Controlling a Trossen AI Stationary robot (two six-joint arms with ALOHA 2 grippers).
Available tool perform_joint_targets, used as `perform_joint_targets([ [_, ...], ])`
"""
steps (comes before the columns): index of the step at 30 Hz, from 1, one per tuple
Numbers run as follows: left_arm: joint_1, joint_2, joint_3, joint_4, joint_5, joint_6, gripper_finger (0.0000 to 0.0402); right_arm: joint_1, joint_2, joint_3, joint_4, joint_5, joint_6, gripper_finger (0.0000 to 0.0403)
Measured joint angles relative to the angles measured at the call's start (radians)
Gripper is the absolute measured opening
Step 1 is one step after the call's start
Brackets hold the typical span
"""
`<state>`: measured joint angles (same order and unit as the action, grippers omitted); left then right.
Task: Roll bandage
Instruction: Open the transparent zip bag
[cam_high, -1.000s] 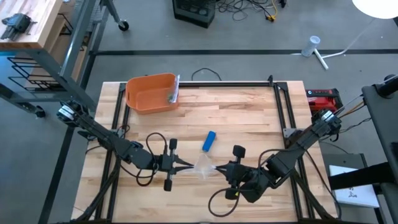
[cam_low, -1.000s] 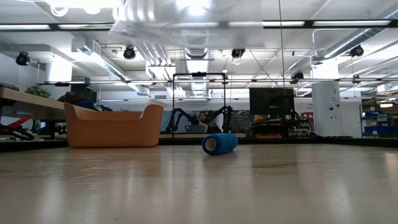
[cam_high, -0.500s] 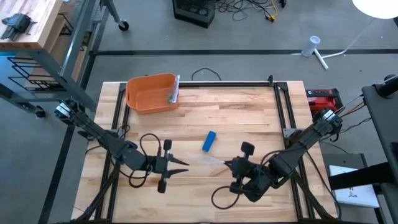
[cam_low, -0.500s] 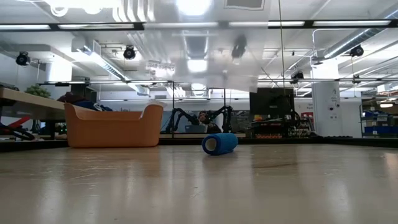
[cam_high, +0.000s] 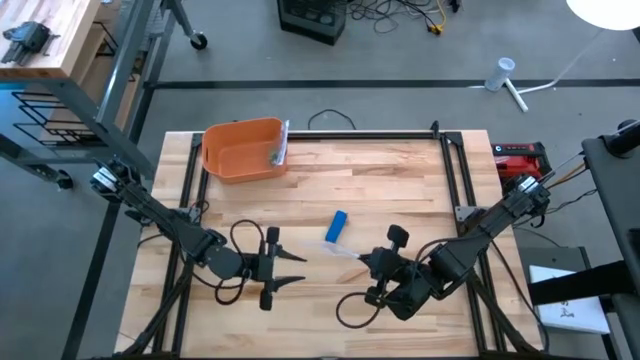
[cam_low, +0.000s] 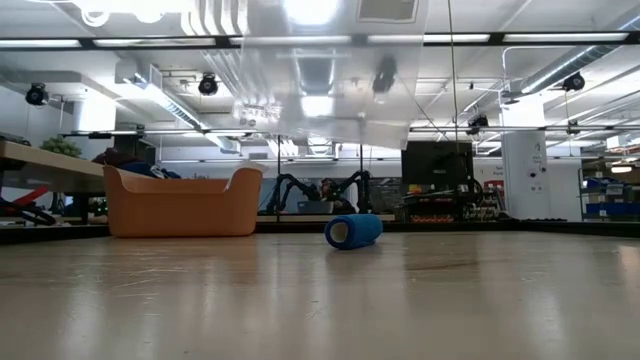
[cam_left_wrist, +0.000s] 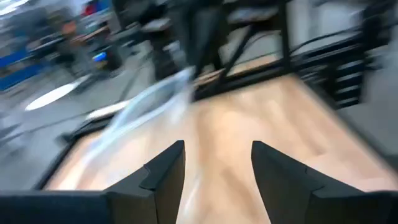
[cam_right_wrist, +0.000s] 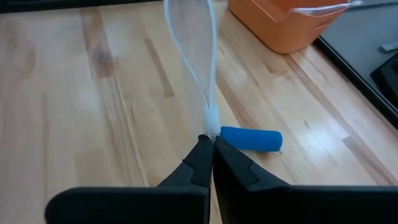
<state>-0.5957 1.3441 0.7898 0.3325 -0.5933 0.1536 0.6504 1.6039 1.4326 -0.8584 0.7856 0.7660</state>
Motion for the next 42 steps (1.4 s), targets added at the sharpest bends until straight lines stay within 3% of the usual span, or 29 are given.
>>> perform_joint_targets([
  [4, 0.0, 0.0, 0.0, -0.12, -0.189, -0.089, 0.0174, 0.022, -0.018, 0.006, -0.007, -0.006, -0.005, 0.0002],
  [6, 0.004, 0.0, 0.0, -0.169, -0.231, -0.14, 0.0175, 0.037, -0.026, 0.018, -0.006, -0.001, -0.011, 0.0002],
  [10, 0.021, -0.001, -0.008, -0.203, -0.218, -0.21, 0.0183, 0.066, -0.027, 0.033, -0.003, 0.024, -0.046, 0.0002],
  [18, 0.033, 0.0, -0.013, -0.125, -0.092, -0.189, 0.019, 0.083, -0.027, 0.035, 0.003, 0.028, -0.063, 0.0002],
  [28, 0.081, 0.107, -0.014, 0.064, -0.005, -0.099, 0.0084, 0.083, -0.024, 0.035, 0.015, 0.029, -0.071, 0.0002],
  [34, 0.089, 0.121, -0.007, 0.138, -0.207, -0.102, 0.0011, 0.083, -0.022, 0.035, 0.02, 0.029, -0.071, 0.0002],
  [39, 0.084, 0.106, -0.007, 0.139, -0.219, -0.114, 0.0008, 0.083, -0.022, 0.035, 0.019, 0.029, -0.072, 0.0002],
  [42, 0.084, 0.106, -0.007, 0.133, -0.147, -0.12, 0.0003, 0.083, -0.022, 0.035, 0.019, 0.028, -0.072, 0.0002],
])
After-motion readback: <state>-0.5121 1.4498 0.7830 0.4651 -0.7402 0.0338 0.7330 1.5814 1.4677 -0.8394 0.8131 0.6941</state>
